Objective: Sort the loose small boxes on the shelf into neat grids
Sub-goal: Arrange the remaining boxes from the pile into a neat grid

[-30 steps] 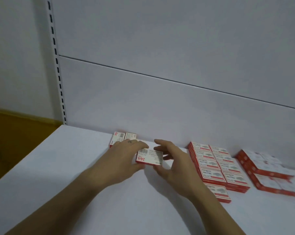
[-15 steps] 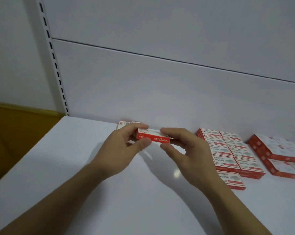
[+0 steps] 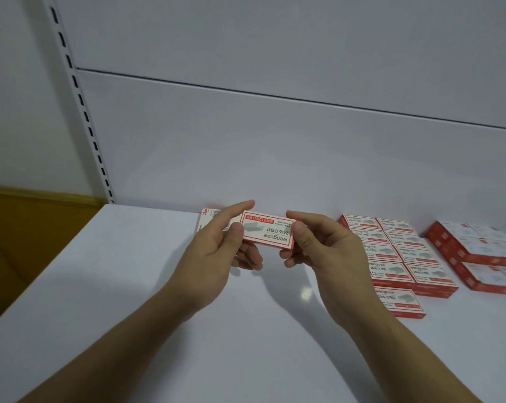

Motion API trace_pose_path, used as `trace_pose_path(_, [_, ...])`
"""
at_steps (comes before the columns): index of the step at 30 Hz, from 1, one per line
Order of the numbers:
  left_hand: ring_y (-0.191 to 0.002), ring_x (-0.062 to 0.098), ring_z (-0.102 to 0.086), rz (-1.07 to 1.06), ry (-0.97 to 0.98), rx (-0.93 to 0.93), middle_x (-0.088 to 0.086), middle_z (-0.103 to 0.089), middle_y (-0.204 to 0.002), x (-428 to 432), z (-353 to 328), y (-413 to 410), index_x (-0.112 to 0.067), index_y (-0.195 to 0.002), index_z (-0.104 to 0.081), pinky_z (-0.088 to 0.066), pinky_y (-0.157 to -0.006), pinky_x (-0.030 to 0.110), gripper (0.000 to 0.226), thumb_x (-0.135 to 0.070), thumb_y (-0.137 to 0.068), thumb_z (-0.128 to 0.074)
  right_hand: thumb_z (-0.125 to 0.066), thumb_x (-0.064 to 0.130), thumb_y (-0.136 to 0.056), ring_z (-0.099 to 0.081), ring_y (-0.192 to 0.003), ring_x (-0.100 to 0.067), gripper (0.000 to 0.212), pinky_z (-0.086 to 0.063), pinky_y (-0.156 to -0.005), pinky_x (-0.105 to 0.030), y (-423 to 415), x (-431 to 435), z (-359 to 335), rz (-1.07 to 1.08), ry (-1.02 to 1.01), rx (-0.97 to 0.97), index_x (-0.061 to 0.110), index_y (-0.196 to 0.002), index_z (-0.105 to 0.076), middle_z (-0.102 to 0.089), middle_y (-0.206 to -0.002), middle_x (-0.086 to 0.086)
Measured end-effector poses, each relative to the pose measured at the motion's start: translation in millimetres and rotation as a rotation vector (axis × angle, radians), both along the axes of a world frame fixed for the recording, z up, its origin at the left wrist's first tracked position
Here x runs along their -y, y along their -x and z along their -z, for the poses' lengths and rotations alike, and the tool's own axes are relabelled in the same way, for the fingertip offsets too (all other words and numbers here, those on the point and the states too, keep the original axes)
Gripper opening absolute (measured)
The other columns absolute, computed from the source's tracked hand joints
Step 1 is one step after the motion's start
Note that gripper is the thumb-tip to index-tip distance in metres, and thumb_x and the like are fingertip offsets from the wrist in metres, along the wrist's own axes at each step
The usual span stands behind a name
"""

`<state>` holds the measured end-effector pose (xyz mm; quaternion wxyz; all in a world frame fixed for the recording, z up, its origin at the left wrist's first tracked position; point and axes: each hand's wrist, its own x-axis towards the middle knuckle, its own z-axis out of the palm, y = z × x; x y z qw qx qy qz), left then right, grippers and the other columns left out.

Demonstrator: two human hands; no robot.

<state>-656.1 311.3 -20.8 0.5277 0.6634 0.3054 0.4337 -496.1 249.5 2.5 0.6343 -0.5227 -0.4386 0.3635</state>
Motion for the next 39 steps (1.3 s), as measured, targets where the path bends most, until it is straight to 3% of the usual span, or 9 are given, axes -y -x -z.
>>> trace_pose_path(6, [-0.076, 0.016, -0.069, 0.026, -0.07, -0.122, -0.001, -0.071, -0.081, 5.9, 1.6, -0.4, -0.032, -0.134, -0.042, -0.056, -0.078, 0.039, 0.05, -0.039, -0.084, -0.048, -0.062, 0.025, -0.08, -0.06, -0.056, -0.021, 0.028, -0.054, -0.054, -0.027, 0.0, -0.2, 1.1, 0.008, -0.011, 0.005, 0.011, -0.103, -0.069, -0.074, -0.082, -0.01])
trace_pose_path(9, [-0.076, 0.014, -0.068, 0.0, -0.092, -0.141, -0.006, -0.071, -0.088, 3.5, 2.7, -0.7, -0.032, -0.13, -0.044, -0.055, -0.071, 0.027, 0.041, -0.03, -0.089, -0.05, -0.06, 0.012, -0.089, -0.063, -0.058, -0.023, 0.019, -0.056, -0.057, -0.031, -1.9, -0.8, 3.2, -0.013, 0.02, 0.058, 0.012, -0.107, -0.068, -0.073, -0.082, -0.011])
trace_pose_path(13, [-0.084, 0.01, -0.069, -0.024, 0.013, -0.007, -0.01, -0.073, -0.096, -0.2, -5.4, 1.4, -0.039, -0.131, -0.04, -0.053, -0.072, 0.019, 0.045, -0.015, -0.095, -0.051, -0.062, 0.006, -0.09, -0.069, -0.069, -0.033, 0.037, -0.059, -0.069, -0.042, 1.9, -0.5, 1.7, -0.161, 0.142, 0.061, 0.019, -0.123, -0.058, -0.068, -0.073, -0.014])
trace_pose_path(18, [-0.086, 0.012, -0.07, -0.032, 0.087, 0.042, -0.003, -0.072, -0.099, 4.5, -8.4, -0.2, -0.025, -0.114, -0.051, -0.056, -0.07, 0.024, 0.018, -0.022, -0.096, -0.048, -0.064, 0.01, -0.089, -0.07, -0.071, -0.031, 0.044, -0.056, -0.072, -0.041, 15.9, 3.0, 1.8, -0.268, 0.193, 0.094, 0.023, -0.129, -0.051, -0.072, -0.082, -0.016])
trace_pose_path(21, [-0.096, 0.009, -0.065, 0.109, -0.036, -0.103, -0.01, -0.066, -0.109, 2.7, -8.1, 3.7, -0.04, -0.12, -0.053, -0.056, -0.076, 0.028, 0.04, -0.037, -0.081, -0.063, -0.061, 0.013, -0.092, -0.071, -0.075, -0.03, 0.04, -0.056, -0.069, -0.035, 17.6, 4.5, 1.1, -0.248, 0.197, -0.003, 0.028, -0.127, -0.05, -0.074, -0.091, -0.013])
trace_pose_path(23, [-0.096, 0.01, -0.064, 0.166, -0.064, -0.167, -0.009, -0.064, -0.108, 0.9, -7.2, 6.3, -0.046, -0.123, -0.052, -0.056, -0.079, 0.032, 0.052, -0.026, -0.08, -0.072, -0.057, 0.016, -0.094, -0.071, -0.077, -0.03, 0.029, -0.055, -0.067, -0.033, 15.3, 4.5, 1.2, -0.222, 0.197, -0.03, 0.024, -0.122, -0.054, -0.074, -0.093, -0.012])
trace_pose_path(27, [-0.085, 0.014, -0.064, 0.089, -0.044, -0.096, 0.002, -0.067, -0.095, -2.4, -7.1, 7.5, -0.044, -0.108, -0.064, -0.056, -0.075, 0.034, 0.046, -0.005, -0.083, -0.068, -0.053, 0.024, -0.096, -0.069, -0.074, -0.026, 0.024, -0.054, -0.065, -0.034, 8.3, 1.4, 1.6, -0.096, 0.203, -0.058, 0.003, -0.104, -0.062, -0.074, -0.088, -0.014])
trace_pose_path(33, [-0.086, 0.023, -0.068, -0.061, -0.01, 0.041, -0.001, -0.073, -0.095, 6.6, -16.9, 0.0, -0.02, -0.104, -0.067, -0.058, -0.073, 0.031, 0.022, -0.007, -0.088, -0.062, -0.062, 0.011, -0.091, -0.065, -0.066, -0.023, 0.03, -0.057, -0.068, -0.035, -0.6, 4.5, -16.9, -0.056, 0.096, -0.028, 0.02, -0.12, -0.062, -0.073, -0.088, -0.016])
trace_pose_path(39, [-0.09, 0.004, -0.064, -0.193, -0.182, -0.148, -0.02, -0.064, -0.1, 31.3, -32.3, -18.1, -0.039, -0.108, -0.063, -0.053, -0.072, 0.019, 0.048, -0.021, -0.068, -0.083, -0.065, 0.014, -0.089, -0.071, -0.074, -0.029, 0.03, -0.058, -0.07, -0.038, -18.4, 21.0, -33.1, -0.101, 0.046, -0.005, 0.017, -0.119, -0.061, -0.074, -0.085, -0.016])
